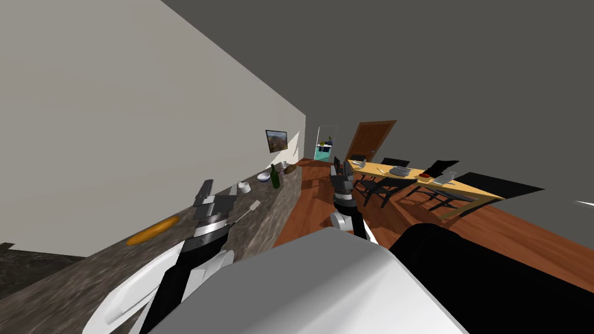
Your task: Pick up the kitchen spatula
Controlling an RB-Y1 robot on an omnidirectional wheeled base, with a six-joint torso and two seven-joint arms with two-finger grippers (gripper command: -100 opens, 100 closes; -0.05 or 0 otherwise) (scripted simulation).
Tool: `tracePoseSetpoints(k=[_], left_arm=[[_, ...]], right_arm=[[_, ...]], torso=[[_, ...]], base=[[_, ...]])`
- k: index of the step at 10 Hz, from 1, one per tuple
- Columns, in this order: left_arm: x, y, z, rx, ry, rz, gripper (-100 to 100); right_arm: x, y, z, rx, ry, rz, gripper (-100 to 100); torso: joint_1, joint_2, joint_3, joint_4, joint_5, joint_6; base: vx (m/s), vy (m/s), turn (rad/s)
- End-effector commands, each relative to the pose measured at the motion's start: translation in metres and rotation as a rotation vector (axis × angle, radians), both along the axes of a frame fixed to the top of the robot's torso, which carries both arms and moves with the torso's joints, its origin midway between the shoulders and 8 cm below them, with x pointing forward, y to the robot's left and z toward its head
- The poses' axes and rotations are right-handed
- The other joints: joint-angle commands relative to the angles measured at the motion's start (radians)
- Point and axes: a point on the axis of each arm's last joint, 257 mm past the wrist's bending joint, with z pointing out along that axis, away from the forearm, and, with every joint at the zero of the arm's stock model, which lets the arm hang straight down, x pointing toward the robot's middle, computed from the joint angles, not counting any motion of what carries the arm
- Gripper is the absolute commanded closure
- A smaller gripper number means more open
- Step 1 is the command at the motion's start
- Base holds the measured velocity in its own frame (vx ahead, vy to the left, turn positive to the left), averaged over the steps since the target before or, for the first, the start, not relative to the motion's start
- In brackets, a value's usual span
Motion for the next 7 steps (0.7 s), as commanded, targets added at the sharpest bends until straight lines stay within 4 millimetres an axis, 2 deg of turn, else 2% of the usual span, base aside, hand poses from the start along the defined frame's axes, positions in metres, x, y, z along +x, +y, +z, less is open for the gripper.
tracePoseSetpoints(k=[1, 7], left_arm=[[0.006, 0.001, -0.006, -0.012, 0.045, -0.037, -100], [0.025, 0.013, -0.032, -0.071, 0.201, -0.118, -100]], right_arm=[[0.0, 0.0, 0.0, 0.0, 0.0, 0.0, 0], [0.0, 0.0, 0.0, 0.0, 0.0, 0.0, 0]], torso=[[0.0, 0.0, 0.0, 0.0, 0.0, 0.0], [0.0, -0.003, -0.002, -0.001, 0.0, 0.0]], base=[[-0.064, 0.029, 0.024], [-0.025, 0.028, 0.008]])
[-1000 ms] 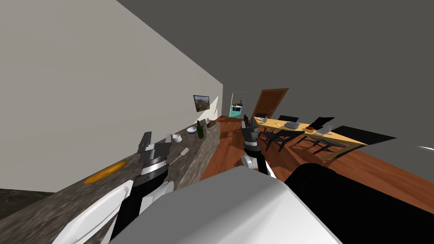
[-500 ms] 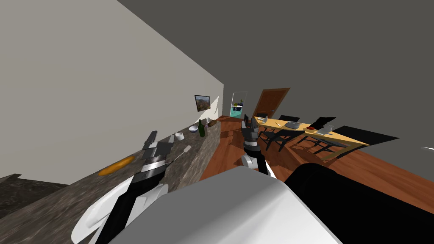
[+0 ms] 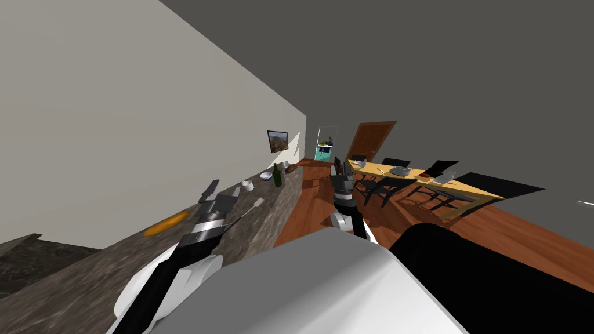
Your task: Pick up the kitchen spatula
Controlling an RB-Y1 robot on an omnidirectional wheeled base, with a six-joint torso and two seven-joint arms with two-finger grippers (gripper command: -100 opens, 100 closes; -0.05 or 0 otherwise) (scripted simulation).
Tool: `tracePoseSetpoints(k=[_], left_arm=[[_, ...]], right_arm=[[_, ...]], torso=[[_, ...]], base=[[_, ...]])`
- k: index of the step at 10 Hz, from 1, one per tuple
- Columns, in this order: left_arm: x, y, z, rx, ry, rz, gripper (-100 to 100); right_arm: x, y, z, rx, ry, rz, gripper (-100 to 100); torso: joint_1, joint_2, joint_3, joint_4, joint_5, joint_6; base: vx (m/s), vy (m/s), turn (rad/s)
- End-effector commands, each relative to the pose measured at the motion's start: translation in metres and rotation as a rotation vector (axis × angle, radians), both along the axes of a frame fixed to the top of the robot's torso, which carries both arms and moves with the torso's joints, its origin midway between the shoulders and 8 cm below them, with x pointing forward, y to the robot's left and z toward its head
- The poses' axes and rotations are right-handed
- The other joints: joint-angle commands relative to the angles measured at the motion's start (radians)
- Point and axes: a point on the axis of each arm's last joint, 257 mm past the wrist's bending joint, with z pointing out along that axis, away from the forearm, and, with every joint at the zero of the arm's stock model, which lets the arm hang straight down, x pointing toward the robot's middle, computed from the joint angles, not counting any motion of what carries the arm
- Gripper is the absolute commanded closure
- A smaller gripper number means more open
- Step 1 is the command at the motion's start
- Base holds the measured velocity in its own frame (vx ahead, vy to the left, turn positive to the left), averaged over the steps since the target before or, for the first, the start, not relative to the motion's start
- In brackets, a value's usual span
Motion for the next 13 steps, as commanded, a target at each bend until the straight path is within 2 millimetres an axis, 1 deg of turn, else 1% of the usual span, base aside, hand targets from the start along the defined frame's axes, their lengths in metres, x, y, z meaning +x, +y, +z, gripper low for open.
tracePoseSetpoints(k=[1, 2, 3, 4, 5, 6, 7, 8, 9, 10, 12, 13], left_arm=[[0.004, 0.003, -0.007, -0.01, 0.036, -0.009, -100], [0.008, 0.007, -0.015, -0.03, 0.079, -0.028, -100], [0.009, 0.007, -0.018, -0.03, 0.091, -0.027, -100], [0.012, 0.012, -0.026, -0.051, 0.135, -0.044, -100], [0.014, 0.012, -0.03, -0.051, 0.15, -0.043, -100], [0.016, 0.017, -0.039, -0.075, 0.197, -0.058, -100], [0.018, 0.017, -0.044, -0.074, 0.215, -0.056, -100], [0.02, 0.023, -0.054, -0.1, 0.263, -0.07, -100], [0.021, 0.023, -0.059, -0.1, 0.285, -0.067, -100], [0.022, 0.03, -0.068, -0.128, 0.327, -0.079, -100], [0.023, 0.03, -0.077, -0.128, 0.361, -0.075, -100], [0.023, 0.037, -0.089, -0.158, 0.413, -0.083, -100]], right_arm=[[0.0, 0.0, 0.0, 0.0, 0.0, 0.0, 0], [0.0, 0.0, 0.0, 0.0, 0.0, 0.0, 0], [0.0, 0.0, 0.0, 0.0, 0.0, 0.0, 0], [0.0, 0.0, 0.0, 0.0, 0.0, 0.0, 0], [0.0, 0.0, 0.0, 0.0, 0.0, 0.0, 0], [0.0, 0.0, 0.0, 0.0, 0.0, 0.0, 0], [0.0, 0.0, 0.0, 0.0, 0.0, 0.0, 0], [0.0, 0.0, 0.0, 0.0, 0.0, 0.0, 0], [0.0, 0.0, 0.0, 0.0, 0.0, 0.0, 0], [0.0, 0.0, 0.0, 0.0, 0.0, 0.0, 0], [0.0, 0.0, 0.0, 0.0, 0.0, 0.0, 0], [0.0, 0.0, 0.0, 0.0, 0.0, 0.0, 0]], torso=[[0.0, 0.0, 0.0, 0.0, 0.0, 0.0], [0.0, 0.0, 0.0, 0.0, 0.0, 0.0], [0.0, 0.0, 0.0, 0.0, 0.0, 0.0], [-0.001, -0.001, 0.0, 0.0, 0.0, 0.0], [-0.001, -0.001, 0.0, 0.0, 0.0, 0.0], [-0.001, -0.001, 0.0, 0.0, 0.0, 0.0], [-0.001, -0.001, -0.001, 0.0, 0.0, 0.0], [-0.001, -0.001, -0.001, 0.0, 0.0, 0.0], [-0.001, -0.001, -0.001, 0.0, 0.0, 0.0], [-0.001, -0.002, -0.001, 0.0, 0.0, 0.0], [-0.002, -0.002, -0.001, 0.0, 0.0, 0.0], [-0.002, -0.002, -0.001, 0.0, 0.0, 0.0]], base=[[-0.013, 0.015, 0.0], [-0.012, 0.013, -0.004], [-0.009, 0.011, -0.003], [-0.007, 0.009, -0.01], [-0.005, 0.007, -0.006], [-0.003, 0.006, -0.017], [-0.001, 0.005, -0.011], [0.004, 0.003, -0.026], [0.006, 0.003, -0.012], [0.01, -0.001, -0.032], [0.005, -0.001, -0.008], [0.01, -0.007, -0.036]])
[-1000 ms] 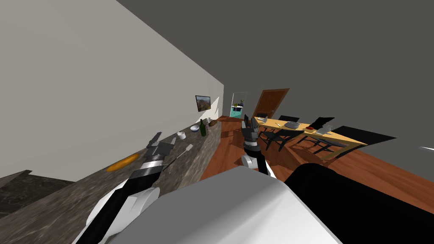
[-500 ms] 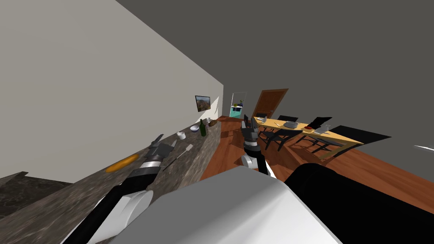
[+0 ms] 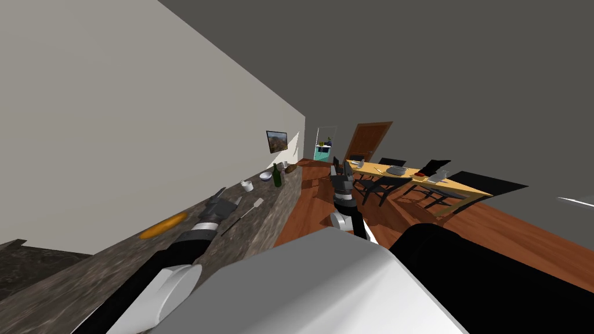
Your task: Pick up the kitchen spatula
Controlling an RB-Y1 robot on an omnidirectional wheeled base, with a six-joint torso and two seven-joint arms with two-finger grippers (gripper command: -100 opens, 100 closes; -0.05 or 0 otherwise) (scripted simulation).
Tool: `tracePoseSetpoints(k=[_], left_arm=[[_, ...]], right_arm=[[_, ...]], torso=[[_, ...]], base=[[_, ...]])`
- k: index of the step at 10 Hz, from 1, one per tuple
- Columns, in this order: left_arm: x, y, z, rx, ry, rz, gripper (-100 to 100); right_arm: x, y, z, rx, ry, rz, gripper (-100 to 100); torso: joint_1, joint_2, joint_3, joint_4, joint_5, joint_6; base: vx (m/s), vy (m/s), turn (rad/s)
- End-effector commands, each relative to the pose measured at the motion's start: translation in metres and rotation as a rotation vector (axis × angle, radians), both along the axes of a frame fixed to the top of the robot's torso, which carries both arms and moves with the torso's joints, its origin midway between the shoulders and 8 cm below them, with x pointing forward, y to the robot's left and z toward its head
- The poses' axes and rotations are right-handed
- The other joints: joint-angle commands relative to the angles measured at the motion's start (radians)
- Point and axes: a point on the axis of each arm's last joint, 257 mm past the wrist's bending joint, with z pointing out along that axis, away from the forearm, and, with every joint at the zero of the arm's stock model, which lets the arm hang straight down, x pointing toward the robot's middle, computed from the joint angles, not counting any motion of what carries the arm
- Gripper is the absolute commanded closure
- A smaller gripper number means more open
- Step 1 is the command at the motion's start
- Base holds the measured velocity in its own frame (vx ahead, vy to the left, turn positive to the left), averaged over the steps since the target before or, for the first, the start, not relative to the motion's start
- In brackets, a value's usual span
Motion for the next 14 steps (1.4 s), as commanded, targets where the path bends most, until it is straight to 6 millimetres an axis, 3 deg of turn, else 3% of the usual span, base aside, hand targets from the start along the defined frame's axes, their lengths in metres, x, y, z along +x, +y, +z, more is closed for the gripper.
tracePoseSetpoints(k=[1, 4, 6, 9, 14], left_arm=[[0.0, 0.003, -0.012, -0.015, 0.053, -0.001, -100], [-0.004, 0.018, -0.045, -0.076, 0.192, -0.002, -100], [-0.005, 0.019, -0.054, -0.073, 0.229, 0.001, -100], [-0.016, 0.037, -0.091, -0.134, 0.385, 0.017, -100], [-0.028, 0.047, -0.118, -0.162, 0.502, 0.035, -100]], right_arm=[[0.0, 0.0, 0.0, 0.0, 0.0, 0.0, 0], [0.0, 0.0, 0.0, 0.0, 0.0, 0.0, 0], [0.0, 0.0, 0.0, 0.0, 0.0, 0.0, 0], [0.0, 0.0, 0.0, 0.0, 0.0, 0.0, 0], [0.0, 0.0, 0.0, 0.0, 0.0, 0.0, 0]], torso=[[0.0, 0.0, 0.0, 0.0, 0.0, 0.0], [-0.001, -0.001, 0.0, 0.0, 0.0, 0.0], [-0.001, -0.001, -0.001, 0.0, 0.0, 0.0], [-0.001, -0.001, -0.001, 0.0, 0.0, 0.0], [-0.001, -0.001, -0.001, 0.0, 0.0, 0.0]], base=[[0.012, -0.007, -0.023], [0.021, -0.015, -0.037], [0.02, -0.012, -0.009], [0.028, -0.022, -0.05], [0.025, -0.015, -0.025]])
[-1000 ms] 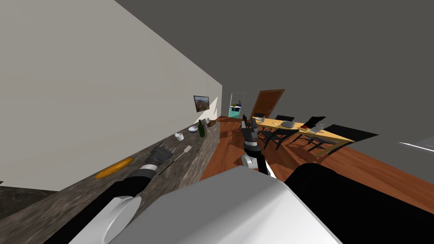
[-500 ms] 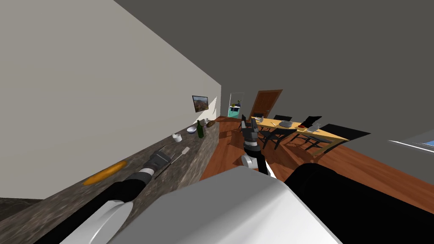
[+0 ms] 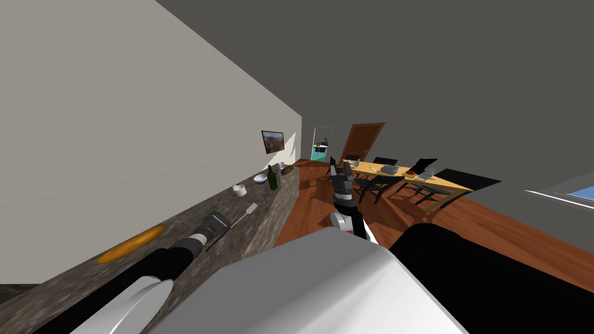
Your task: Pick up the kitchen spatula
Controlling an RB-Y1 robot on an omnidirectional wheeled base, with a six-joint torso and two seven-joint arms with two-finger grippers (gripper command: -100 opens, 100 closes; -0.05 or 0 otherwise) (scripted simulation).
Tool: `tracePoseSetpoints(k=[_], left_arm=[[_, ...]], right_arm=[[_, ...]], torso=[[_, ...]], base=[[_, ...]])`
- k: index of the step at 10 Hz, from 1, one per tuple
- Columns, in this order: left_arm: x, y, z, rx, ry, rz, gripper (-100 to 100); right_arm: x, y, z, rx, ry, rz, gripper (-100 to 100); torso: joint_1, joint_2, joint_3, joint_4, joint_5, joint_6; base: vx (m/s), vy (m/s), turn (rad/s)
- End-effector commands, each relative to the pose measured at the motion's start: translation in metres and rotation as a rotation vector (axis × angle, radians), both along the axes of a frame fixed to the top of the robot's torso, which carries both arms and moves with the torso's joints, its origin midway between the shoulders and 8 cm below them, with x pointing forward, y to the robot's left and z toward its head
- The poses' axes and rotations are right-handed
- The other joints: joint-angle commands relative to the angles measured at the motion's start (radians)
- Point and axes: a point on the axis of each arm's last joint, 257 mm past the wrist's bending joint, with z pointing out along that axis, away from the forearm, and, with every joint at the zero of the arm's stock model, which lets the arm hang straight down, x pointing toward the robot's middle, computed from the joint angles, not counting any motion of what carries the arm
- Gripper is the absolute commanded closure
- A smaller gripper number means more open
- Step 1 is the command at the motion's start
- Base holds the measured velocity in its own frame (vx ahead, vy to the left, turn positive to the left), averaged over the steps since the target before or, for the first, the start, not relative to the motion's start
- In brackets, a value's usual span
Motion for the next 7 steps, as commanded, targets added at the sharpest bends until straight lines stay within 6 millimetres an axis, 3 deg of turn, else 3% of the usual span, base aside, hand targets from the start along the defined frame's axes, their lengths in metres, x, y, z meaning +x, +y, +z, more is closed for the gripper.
tracePoseSetpoints(k=[1, 7], left_arm=[[-0.01, 0.01, -0.016, -0.028, 0.076, 0.018, -100], [-0.053, 0.043, -0.067, -0.096, 0.334, 0.093, -100]], right_arm=[[0.0, 0.0, 0.0, 0.0, 0.0, 0.0, 0], [0.0, 0.0, 0.0, 0.0, 0.0, 0.0, 0]], torso=[[0.0, 0.0, 0.0, 0.0, 0.0, 0.0], [-0.001, -0.003, -0.002, -0.001, 0.0, 0.0]], base=[[0.043, -0.029, -0.07], [0.063, -0.029, -0.058]])
